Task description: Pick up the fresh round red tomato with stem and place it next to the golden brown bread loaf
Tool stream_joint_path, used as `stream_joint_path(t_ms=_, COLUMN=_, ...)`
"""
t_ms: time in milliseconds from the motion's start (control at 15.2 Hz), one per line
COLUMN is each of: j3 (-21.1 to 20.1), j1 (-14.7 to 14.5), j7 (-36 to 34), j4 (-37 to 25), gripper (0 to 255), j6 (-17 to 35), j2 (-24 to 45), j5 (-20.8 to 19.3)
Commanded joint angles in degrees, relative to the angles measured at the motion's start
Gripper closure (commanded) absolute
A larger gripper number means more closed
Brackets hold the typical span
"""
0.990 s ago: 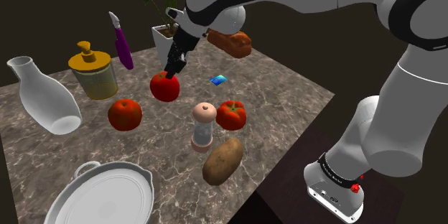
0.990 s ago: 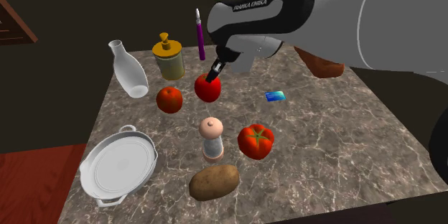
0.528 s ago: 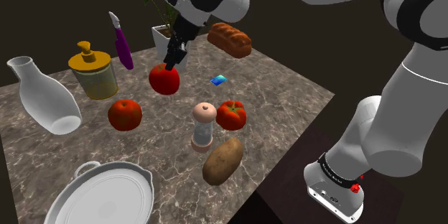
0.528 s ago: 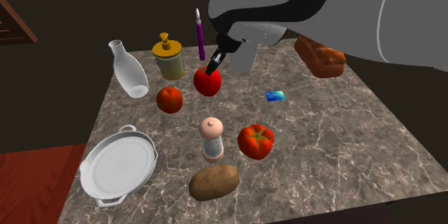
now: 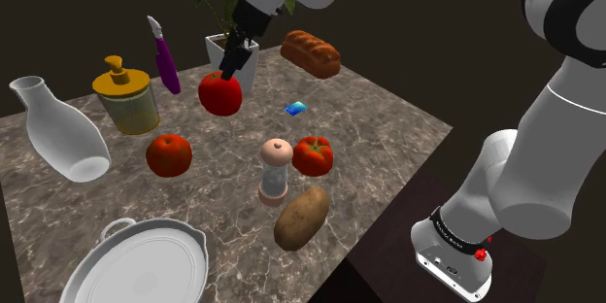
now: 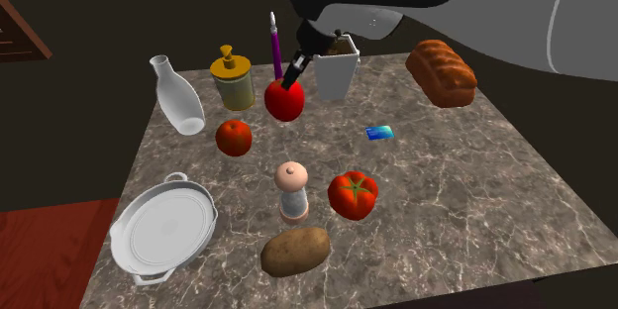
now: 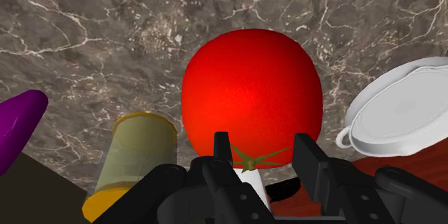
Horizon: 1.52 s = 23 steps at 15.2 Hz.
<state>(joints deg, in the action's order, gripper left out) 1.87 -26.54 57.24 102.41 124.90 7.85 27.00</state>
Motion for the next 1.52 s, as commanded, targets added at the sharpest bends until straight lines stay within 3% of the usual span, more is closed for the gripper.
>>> stream_joint_path(t_ms=0, j3=0.09, j1=0.04, j7=-0.63, j4=-0.92, gripper=255, j6=-1.29, j2=-0.46, j5=-0.40)
stream_joint_path(t_ms=726, j3=0.44, j1=0.25, j7=-4.02, j4=-8.24, gripper=255, j6=-8.67, j2=-1.07, j5=-2.22)
stream_joint_path(t_ms=1452, j3=6.91, j1=7.84, j7=9.62, j4=-1.82, gripper=255, j6=-14.46, j2=-7.20, j5=0.32)
